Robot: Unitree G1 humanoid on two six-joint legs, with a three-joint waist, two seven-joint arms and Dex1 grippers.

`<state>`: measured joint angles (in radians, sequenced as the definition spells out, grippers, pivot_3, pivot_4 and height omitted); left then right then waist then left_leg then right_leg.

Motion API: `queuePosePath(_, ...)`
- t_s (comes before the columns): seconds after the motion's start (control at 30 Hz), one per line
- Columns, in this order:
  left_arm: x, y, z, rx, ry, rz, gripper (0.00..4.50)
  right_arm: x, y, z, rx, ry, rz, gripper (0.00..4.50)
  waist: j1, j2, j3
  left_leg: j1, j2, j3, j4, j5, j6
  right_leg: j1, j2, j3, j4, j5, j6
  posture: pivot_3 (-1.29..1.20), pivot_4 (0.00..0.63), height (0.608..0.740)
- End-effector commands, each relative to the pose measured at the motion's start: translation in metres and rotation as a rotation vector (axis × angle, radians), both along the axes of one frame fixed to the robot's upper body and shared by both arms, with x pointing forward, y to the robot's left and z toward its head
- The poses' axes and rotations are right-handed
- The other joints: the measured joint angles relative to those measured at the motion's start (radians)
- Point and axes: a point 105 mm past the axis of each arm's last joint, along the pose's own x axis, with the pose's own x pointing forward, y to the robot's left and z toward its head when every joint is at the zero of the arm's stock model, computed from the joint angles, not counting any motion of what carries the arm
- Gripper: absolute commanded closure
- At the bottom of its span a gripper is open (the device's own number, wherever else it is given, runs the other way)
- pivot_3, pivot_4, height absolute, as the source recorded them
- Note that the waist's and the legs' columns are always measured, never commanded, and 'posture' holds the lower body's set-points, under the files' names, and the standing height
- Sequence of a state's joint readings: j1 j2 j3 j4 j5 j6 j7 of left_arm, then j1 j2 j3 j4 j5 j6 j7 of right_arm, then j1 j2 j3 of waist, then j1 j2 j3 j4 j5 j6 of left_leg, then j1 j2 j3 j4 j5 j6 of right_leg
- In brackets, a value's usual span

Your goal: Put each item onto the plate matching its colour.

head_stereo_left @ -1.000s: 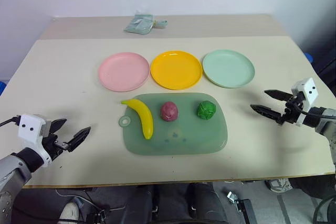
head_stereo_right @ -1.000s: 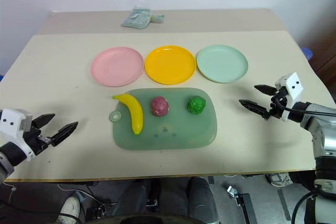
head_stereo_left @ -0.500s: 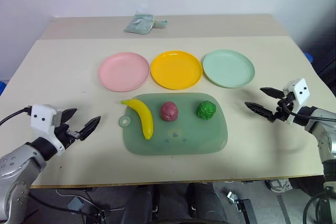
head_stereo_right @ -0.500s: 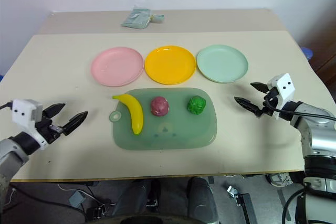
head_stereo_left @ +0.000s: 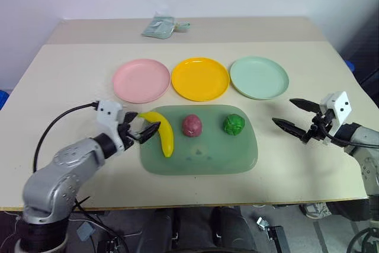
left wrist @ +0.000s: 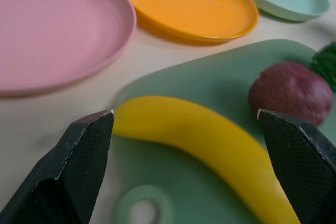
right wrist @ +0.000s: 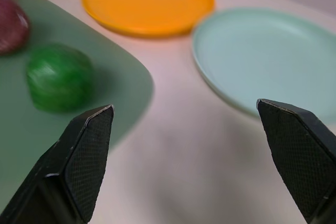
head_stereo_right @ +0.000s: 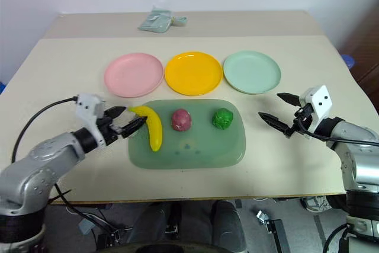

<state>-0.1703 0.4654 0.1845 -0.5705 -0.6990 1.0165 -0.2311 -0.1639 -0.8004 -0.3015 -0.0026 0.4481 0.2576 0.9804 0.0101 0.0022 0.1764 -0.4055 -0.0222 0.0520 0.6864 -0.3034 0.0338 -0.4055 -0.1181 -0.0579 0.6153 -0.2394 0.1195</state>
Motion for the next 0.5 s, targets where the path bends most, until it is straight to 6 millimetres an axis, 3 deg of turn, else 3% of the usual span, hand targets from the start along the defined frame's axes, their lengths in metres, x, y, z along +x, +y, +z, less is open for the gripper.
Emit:
queuePosePath(0.03, 0.001, -0.014, 0.007, -0.025, 0.024, 0.013, 0.0, -0.008, 0.018, 0.02, -0.005, -0.051, 0.086, 0.04, 0.003, 0.0, 0.0, 0.0, 0.0, 0.0, 0.0, 0.0, 0.0, 0.0, 0.0, 0.0, 0.0, 0.0, 0.0, 0.0, 0.15, 0.74)
queuePosePath(0.27, 0.012, -0.032, -0.005, -0.032, 0.15, 0.067, 0.0, -0.016, 0.063, 0.017, 0.011, -0.03, 0.217, 0.04, 0.005, -0.001, 0.0, -0.001, 0.0, -0.001, 0.004, 0.0, 0.0, 0.001, 0.001, -0.001, 0.001, 0.0, 0.0, 0.0, 0.15, 0.74)
queuePosePath(0.5, 0.021, -0.041, -0.02, -0.009, 0.245, 0.098, 0.0, -0.023, 0.083, 0.017, 0.035, -0.013, 0.249, 0.04, 0.007, -0.001, 0.0, -0.002, 0.0, -0.002, 0.005, 0.0, 0.0, 0.001, 0.001, -0.001, 0.001, 0.0, 0.0, 0.0, 0.15, 0.74)
